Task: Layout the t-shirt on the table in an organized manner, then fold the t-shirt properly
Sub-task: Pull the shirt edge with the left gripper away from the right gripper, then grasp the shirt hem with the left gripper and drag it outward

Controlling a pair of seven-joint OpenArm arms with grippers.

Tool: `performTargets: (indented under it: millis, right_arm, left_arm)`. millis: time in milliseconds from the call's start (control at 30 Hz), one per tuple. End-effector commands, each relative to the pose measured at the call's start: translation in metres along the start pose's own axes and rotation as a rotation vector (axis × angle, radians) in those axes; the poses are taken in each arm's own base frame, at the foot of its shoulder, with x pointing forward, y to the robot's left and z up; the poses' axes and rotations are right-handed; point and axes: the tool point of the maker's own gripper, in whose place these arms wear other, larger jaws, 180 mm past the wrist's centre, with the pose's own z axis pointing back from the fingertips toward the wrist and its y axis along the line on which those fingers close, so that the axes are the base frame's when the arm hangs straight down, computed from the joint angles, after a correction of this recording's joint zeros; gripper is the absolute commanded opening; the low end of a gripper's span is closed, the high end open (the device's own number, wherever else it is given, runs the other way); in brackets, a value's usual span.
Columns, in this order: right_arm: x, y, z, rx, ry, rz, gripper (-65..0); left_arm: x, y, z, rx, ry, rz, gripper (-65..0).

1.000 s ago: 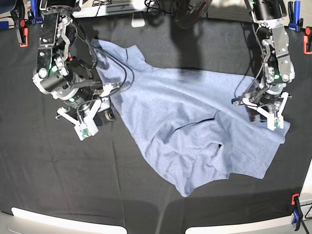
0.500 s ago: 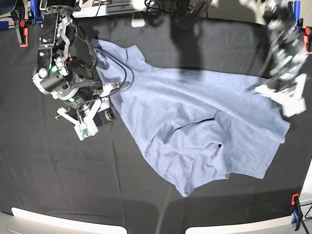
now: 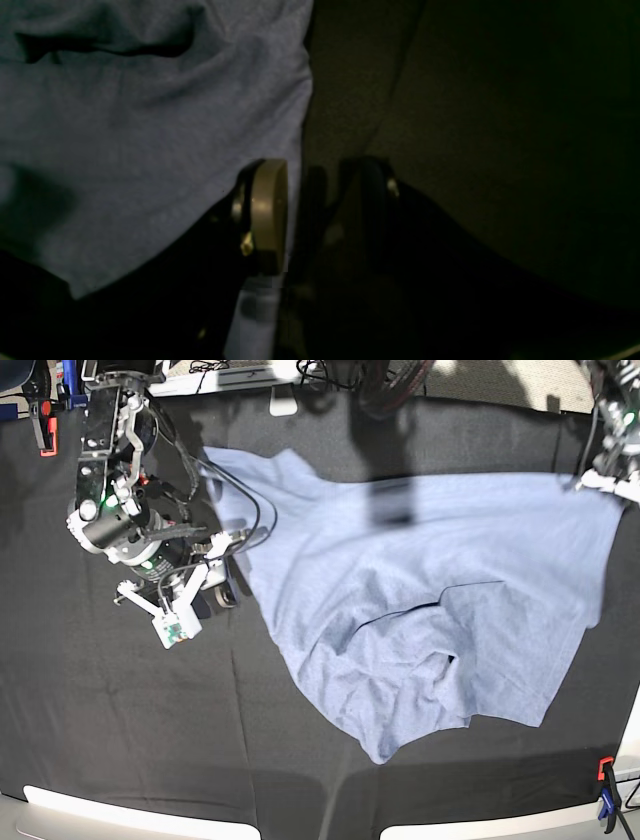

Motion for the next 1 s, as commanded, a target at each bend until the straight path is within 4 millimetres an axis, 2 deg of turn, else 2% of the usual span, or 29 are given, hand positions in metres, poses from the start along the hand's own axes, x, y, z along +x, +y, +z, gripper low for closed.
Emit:
performTargets:
  millis: [0,200,467,500,600,667,800,967]
  right_arm:
    - [0.015,-0.002,0.003,-0.004,-0.050,0.011,-42.4]
    - [0.015,-0.002,0.003,-0.004,-0.051,0.011,-42.4]
    - [0.012,-0.002,0.003,-0.002,-0.034,0.010,-42.3]
    - [0.012,0.000,0.003,0.008,-0.034,0.002,-42.3]
    - [0.012,0.012,0.003,0.078,-0.031,-0.046,-35.8]
    - [0.005,0.022,0.004,0.132,0.008,-0.076,-32.4]
    - [-0.013,0.030,0.007,0.174,0.111,-0.085,-32.4]
    - [-0.002,0.018,0.009,0.145,0.048,-0.099,-32.4]
  left_arm:
    - [0.009,0.012,0.004,0.028,-0.035,-0.014,-65.0]
    - [-0.014,0.033,0.016,0.064,0.020,-0.042,-65.0]
    - [-0.016,0.034,0.017,0.064,0.020,-0.042,-65.0]
    - [-0.015,0.034,0.017,0.064,0.018,-0.043,-61.8]
    - [-0.012,0.033,0.016,0.063,0.005,-0.042,-42.5]
    - [-0.011,0.033,0.016,0.063,-0.003,-0.042,-36.7]
    - [-0.006,0.032,0.015,0.059,-0.020,-0.036,-36.6]
    - [0.009,0.032,0.013,0.024,-0.067,0.014,-36.6]
